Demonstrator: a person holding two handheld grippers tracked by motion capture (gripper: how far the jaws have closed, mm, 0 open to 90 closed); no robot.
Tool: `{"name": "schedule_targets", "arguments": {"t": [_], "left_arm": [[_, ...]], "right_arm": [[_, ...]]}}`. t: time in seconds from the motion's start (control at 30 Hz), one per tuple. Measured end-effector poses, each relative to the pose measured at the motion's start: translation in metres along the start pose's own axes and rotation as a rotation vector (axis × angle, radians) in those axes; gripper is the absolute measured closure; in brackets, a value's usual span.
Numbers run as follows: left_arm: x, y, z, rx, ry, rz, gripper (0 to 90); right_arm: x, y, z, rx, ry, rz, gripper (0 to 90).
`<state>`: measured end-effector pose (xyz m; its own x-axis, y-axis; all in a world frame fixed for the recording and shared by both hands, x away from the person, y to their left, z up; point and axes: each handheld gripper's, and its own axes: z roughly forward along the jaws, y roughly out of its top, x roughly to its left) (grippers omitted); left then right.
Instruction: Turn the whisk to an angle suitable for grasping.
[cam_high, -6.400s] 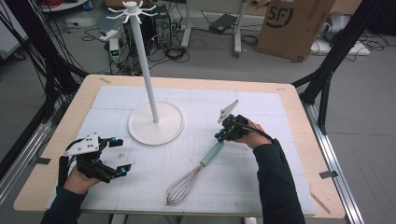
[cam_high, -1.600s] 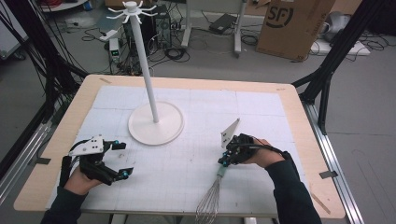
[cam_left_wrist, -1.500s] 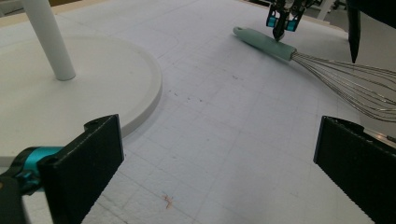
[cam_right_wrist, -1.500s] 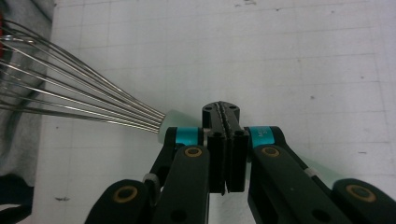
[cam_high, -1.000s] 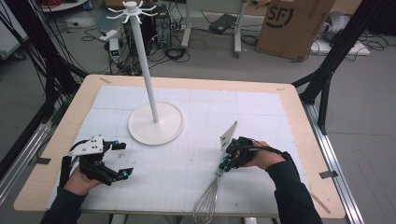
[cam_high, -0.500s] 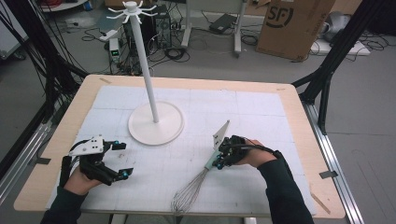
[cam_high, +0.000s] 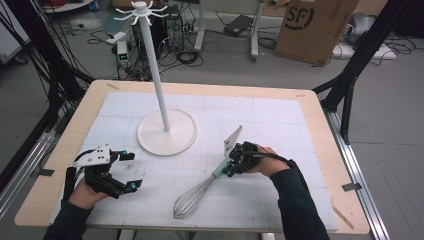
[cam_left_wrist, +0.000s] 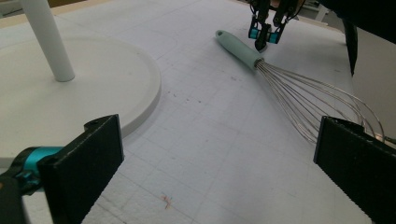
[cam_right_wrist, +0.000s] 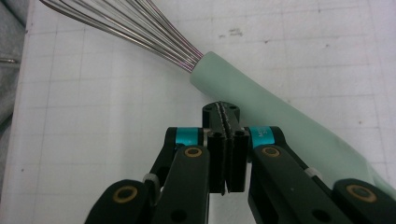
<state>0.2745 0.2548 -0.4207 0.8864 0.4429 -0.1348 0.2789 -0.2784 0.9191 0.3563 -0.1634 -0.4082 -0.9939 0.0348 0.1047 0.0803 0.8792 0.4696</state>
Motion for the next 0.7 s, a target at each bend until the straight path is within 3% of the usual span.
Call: {"name": "schedule_targets", "arguments": {"t": [0.13, 0.17, 0.2, 0.3, 0.7], "left_arm": [[0.000, 0.000, 0.000, -0.001, -0.001, -0.001, 2.0], [0.000, 0.000, 0.000, -0.001, 0.000, -0.002, 2.0], [0.000, 0.000, 0.000, -0.001, 0.000, -0.001, 2.0], [0.000, 0.000, 0.000, -0.003, 0.000, -0.003, 2.0], [0.001, 0.000, 0.000, -0.002, 0.002, 0.001, 2.0]], "right_arm": [[-0.001, 0.003, 0.000, -0.004, 0.008, 0.012, 89.7], [-0.004, 0.003, 0.001, -0.026, 0.002, -0.019, 89.7], [-0.002, 0.004, -0.001, -0.001, 0.005, 0.007, 89.6], [-0.004, 0.007, -0.001, 0.002, 0.006, 0.006, 89.7], [-0.010, 0.027, 0.005, 0.024, 0.004, -0.034, 89.6]]}}
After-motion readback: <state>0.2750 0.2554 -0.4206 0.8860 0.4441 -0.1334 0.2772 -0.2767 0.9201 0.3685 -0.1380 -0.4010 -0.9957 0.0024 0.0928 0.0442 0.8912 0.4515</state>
